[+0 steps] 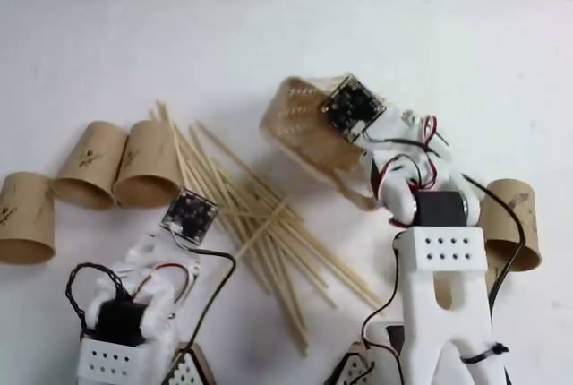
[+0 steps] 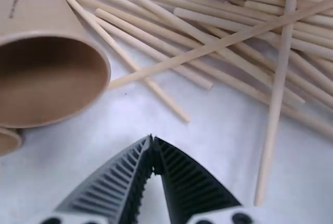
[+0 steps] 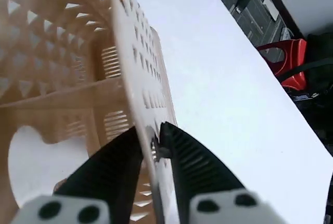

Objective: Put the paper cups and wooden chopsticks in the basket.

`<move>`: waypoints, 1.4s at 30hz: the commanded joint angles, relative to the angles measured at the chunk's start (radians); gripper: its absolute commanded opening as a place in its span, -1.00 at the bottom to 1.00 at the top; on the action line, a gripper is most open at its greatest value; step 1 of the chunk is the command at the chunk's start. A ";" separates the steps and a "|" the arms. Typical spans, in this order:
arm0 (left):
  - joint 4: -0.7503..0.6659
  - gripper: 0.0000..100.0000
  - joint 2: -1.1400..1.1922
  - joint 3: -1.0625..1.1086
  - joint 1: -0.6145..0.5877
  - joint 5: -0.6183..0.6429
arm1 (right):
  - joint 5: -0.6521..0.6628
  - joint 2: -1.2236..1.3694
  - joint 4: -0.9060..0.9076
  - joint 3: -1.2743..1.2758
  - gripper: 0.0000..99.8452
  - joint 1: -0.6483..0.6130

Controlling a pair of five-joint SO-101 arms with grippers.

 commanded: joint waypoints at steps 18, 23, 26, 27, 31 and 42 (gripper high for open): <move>0.000 -0.95 -0.002 -0.048 0.005 -0.002 | -0.127 0.196 0.269 -0.407 -0.96 -0.104; 0.000 -0.95 -0.002 -0.048 0.005 -0.002 | -0.121 0.217 0.269 -0.411 -0.96 -0.125; 0.000 -0.95 -0.002 -0.048 0.005 -0.002 | -0.121 0.274 0.252 -0.416 -0.96 -0.117; 0.000 -0.95 -0.002 -0.048 0.005 -0.002 | -0.121 0.297 0.240 -0.414 -0.96 -0.110; 0.000 -0.95 -0.002 -0.048 0.005 -0.002 | -0.129 0.371 0.191 -0.419 -0.95 -0.061; 0.000 -0.95 -0.002 -0.048 0.005 -0.002 | -0.129 0.380 0.185 -0.476 -0.50 0.015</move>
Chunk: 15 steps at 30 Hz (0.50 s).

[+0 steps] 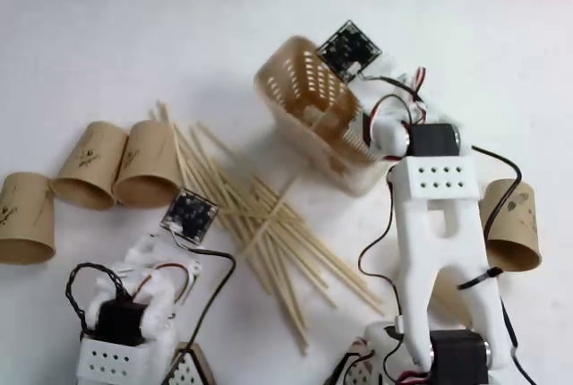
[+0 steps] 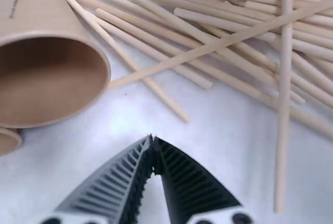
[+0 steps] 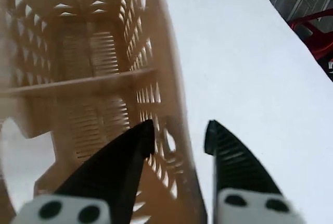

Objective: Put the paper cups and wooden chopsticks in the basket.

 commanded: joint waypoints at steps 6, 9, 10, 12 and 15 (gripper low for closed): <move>0.000 -0.95 -0.002 -0.048 0.005 -0.002 | -0.009 -0.016 0.013 -0.152 -0.44 0.036; 0.000 -0.95 -0.002 -0.048 0.005 -0.002 | -0.009 -0.016 0.084 -0.221 -0.44 0.027; 0.000 -0.95 -0.002 -0.048 0.005 -0.002 | -0.009 -0.016 0.116 -0.249 -0.45 0.027; 0.000 -0.95 -0.002 -0.048 0.005 -0.002 | -0.009 -0.016 0.188 -0.310 -0.45 0.024; 0.000 -0.95 -0.002 -0.048 0.005 -0.002 | -0.009 -0.016 0.306 -0.382 -0.45 -0.005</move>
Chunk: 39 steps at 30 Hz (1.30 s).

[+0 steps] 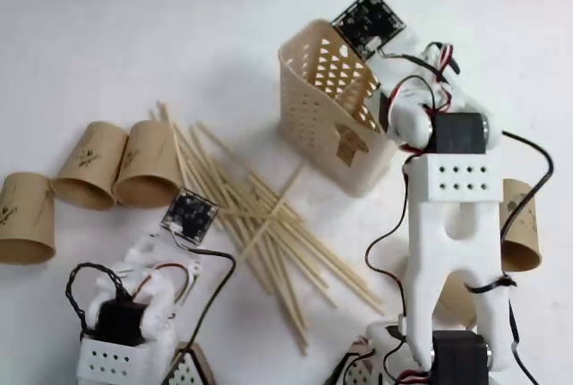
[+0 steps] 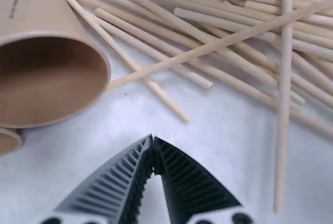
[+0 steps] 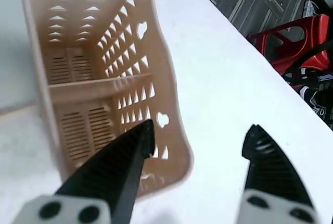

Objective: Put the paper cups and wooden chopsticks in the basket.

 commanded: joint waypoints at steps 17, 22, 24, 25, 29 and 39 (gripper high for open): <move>0.000 -0.95 -0.002 -0.048 0.005 -0.002 | -0.242 0.124 0.248 -0.146 -0.45 -0.157; 0.000 -0.95 -0.002 -0.048 0.005 -0.002 | -0.236 0.182 0.259 -0.146 -0.52 -0.156; 0.000 -0.95 -0.002 -0.048 0.005 -0.002 | -0.235 0.193 0.259 -0.146 -0.60 -0.157; 0.000 -0.95 -0.002 -0.048 0.005 -0.002 | -0.235 0.194 0.259 -0.147 -0.63 -0.156; 0.000 -0.95 -0.002 -0.048 0.005 -0.002 | -0.235 0.162 0.259 -0.170 -0.60 -0.156; 0.000 -0.95 -0.002 -0.048 0.005 -0.002 | -0.239 0.010 0.292 -0.189 -0.56 -0.191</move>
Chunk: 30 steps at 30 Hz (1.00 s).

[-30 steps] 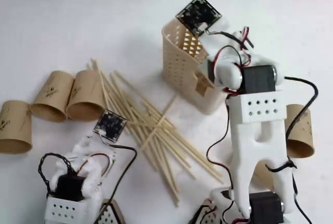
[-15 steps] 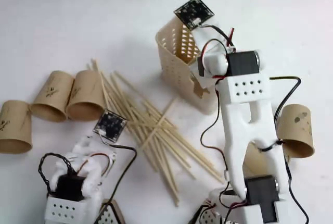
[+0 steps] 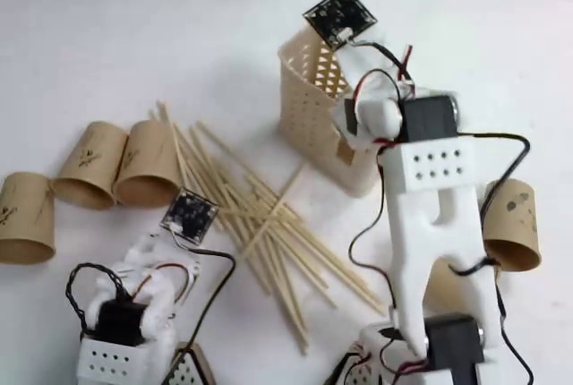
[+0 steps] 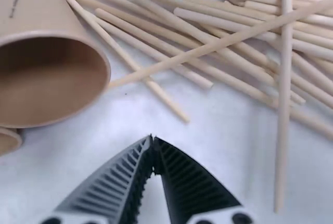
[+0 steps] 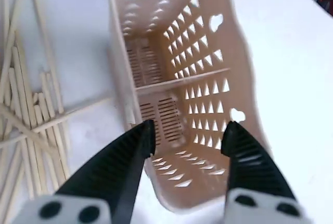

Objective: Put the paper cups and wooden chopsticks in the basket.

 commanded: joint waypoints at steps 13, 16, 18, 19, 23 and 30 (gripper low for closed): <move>0.000 -0.95 -0.002 -0.048 0.005 -0.002 | 0.094 -0.010 -0.007 0.117 -0.57 -0.012; 0.000 -0.95 -0.002 -0.048 0.005 -0.002 | 0.186 0.035 -0.036 0.137 -0.60 0.010; 0.000 -0.95 -0.002 -0.048 0.005 -0.002 | 0.282 0.061 -0.059 0.137 -0.72 0.005; 0.000 -0.95 -0.002 -0.048 0.005 -0.002 | 0.336 0.073 -0.077 0.137 -0.80 0.002; 0.000 -0.95 -0.002 -0.048 0.005 -0.002 | 0.546 0.107 -0.157 0.137 -0.96 0.012; 0.000 -0.95 -0.002 -0.048 0.005 -0.002 | 0.836 0.139 -0.168 0.137 -0.96 0.039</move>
